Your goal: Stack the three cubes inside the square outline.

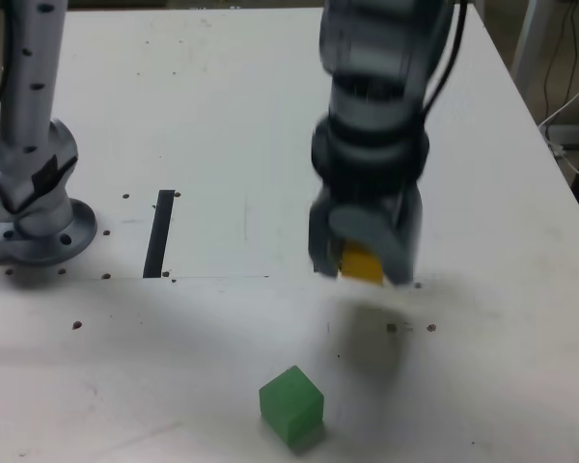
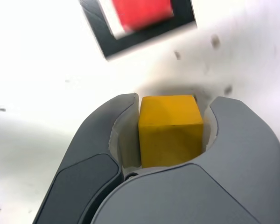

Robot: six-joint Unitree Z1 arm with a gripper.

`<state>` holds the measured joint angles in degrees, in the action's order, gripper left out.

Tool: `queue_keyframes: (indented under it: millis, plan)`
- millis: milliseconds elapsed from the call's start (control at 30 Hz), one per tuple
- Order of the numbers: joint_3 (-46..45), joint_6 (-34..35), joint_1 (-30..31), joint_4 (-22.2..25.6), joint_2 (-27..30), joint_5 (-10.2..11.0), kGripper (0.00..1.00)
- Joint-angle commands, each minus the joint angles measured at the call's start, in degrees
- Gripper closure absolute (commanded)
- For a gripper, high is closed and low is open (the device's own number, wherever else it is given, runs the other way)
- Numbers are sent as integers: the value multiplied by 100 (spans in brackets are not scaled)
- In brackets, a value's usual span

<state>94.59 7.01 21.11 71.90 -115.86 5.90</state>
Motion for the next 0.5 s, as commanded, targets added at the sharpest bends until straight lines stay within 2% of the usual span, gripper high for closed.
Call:
queue_keyframes:
  millis: [0,233,467]
  plan:
    - [33,-27,-230,97,92,-19,83]
    - [47,-25,-908,309,144,-38,83]
    - [-60,51,-1170,171,-57,-112,83]
